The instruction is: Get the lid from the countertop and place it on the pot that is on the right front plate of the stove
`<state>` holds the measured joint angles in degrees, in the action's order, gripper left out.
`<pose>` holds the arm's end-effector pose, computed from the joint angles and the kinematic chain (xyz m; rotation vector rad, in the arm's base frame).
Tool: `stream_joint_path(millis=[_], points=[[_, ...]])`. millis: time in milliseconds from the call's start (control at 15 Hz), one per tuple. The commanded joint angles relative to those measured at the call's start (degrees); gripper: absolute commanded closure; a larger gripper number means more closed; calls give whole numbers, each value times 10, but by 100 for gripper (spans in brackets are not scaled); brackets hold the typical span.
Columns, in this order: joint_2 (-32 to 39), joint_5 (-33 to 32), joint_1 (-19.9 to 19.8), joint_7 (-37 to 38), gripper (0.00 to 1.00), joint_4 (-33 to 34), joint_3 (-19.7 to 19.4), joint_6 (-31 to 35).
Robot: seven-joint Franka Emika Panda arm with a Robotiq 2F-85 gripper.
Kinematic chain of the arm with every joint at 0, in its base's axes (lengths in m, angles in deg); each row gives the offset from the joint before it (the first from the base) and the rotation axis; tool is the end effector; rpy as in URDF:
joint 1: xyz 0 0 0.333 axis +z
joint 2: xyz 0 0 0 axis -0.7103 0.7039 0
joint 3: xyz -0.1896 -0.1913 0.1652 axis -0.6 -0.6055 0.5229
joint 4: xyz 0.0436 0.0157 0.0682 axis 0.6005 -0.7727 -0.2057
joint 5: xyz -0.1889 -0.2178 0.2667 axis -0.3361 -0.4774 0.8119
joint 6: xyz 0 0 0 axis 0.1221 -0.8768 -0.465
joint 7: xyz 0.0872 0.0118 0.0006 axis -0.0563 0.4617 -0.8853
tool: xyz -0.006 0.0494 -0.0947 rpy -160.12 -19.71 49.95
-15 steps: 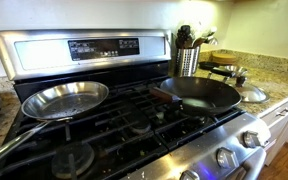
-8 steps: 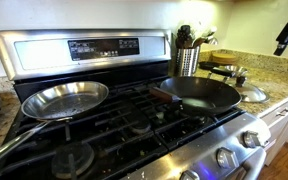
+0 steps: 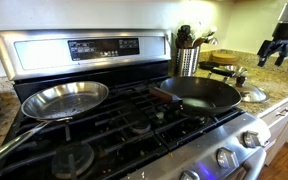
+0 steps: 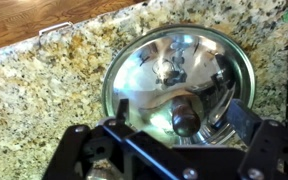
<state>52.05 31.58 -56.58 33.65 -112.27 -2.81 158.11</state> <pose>0.4346 -0.2327 0.3744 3.1010 -0.4279 0.1465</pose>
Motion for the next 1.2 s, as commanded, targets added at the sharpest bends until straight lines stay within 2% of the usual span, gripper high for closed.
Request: stream_joint_path(millis=[0, 267, 667, 1133], points=[[15, 1, -9, 1, 0, 14, 8, -1], [41, 0, -12, 5, 0, 39, 9, -2], [94, 62, -6, -28, 0, 67, 24, -2], [158, 62, -15, -24, 0, 118, 36, -4]])
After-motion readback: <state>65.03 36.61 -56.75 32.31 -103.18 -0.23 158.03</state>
